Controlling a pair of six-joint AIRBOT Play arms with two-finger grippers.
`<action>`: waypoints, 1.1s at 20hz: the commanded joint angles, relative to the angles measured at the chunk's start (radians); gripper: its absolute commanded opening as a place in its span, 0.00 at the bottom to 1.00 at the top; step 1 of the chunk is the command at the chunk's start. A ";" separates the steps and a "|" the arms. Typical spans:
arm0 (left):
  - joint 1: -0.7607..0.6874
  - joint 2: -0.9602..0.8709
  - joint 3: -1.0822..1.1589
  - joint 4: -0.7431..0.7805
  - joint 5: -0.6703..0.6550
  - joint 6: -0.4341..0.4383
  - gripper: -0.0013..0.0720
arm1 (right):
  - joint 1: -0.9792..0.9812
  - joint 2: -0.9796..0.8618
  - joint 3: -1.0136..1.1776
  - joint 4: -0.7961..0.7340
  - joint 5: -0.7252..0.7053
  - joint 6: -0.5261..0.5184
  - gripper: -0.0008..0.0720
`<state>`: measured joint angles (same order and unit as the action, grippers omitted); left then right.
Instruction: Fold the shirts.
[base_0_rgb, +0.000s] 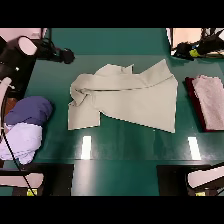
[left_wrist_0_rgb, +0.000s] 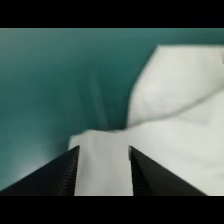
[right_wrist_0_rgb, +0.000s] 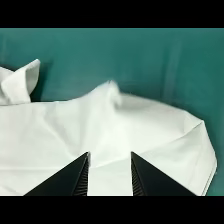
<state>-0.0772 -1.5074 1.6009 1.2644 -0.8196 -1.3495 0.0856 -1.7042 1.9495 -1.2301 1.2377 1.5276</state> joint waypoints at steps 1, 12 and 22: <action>0.104 -0.011 0.060 -0.027 -0.141 -0.068 0.55 | -0.041 0.001 0.036 0.079 0.114 -0.016 0.45; 0.023 -0.008 -0.399 -0.135 -0.283 -0.005 0.55 | -0.042 0.388 -0.597 0.086 0.006 -0.045 0.45; -0.005 -0.008 -0.459 -0.220 -0.185 -0.005 0.54 | -0.042 0.533 -0.735 0.089 -0.051 -0.044 0.45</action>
<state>-0.0757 -1.5154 1.1496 1.0855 -1.0527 -1.3712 0.0429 -1.1904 1.2312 -1.1435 1.1912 1.4826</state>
